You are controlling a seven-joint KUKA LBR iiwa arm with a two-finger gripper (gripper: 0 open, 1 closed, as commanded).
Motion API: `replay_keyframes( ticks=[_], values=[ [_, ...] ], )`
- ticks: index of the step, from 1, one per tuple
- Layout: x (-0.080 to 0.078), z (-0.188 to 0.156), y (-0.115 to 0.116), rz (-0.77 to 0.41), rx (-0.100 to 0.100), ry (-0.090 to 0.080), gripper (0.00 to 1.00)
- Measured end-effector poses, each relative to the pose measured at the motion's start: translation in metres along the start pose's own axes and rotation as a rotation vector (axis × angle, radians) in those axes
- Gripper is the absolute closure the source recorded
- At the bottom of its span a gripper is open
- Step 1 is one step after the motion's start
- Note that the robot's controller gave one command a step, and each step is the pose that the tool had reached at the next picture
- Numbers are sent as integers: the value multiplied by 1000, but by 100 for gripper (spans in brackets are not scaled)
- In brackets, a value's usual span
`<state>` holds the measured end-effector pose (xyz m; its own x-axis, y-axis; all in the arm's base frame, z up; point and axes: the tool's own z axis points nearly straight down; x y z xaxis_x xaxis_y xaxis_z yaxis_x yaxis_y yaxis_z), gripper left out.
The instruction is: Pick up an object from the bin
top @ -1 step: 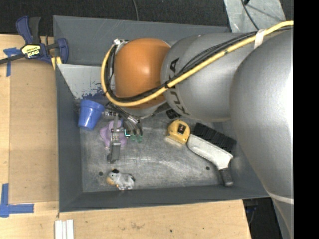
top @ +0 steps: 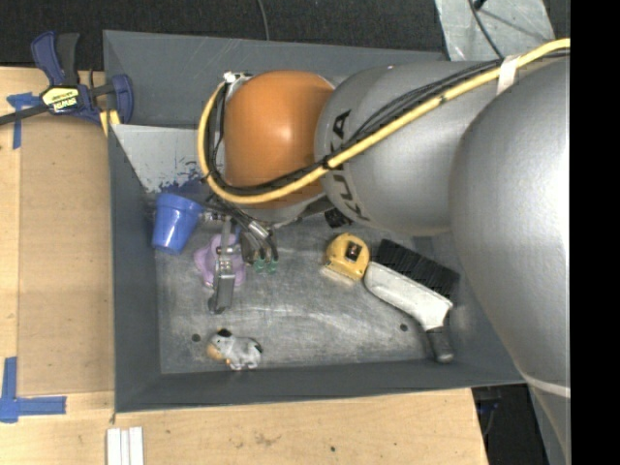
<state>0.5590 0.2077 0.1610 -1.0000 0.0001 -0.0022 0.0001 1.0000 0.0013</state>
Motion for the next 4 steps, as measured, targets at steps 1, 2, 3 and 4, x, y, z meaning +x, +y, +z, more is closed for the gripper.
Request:
replay_keyframes(
  ticks=[1,2,3,4],
  values=[
    [-16,58,-22,77,-1,-4,0],
    [-22,91,-28,161,1,0,0],
    [-15,88,-24,200,-1,-5,0],
    [-6,88,-22,385,-3,-4,0]
  ],
)
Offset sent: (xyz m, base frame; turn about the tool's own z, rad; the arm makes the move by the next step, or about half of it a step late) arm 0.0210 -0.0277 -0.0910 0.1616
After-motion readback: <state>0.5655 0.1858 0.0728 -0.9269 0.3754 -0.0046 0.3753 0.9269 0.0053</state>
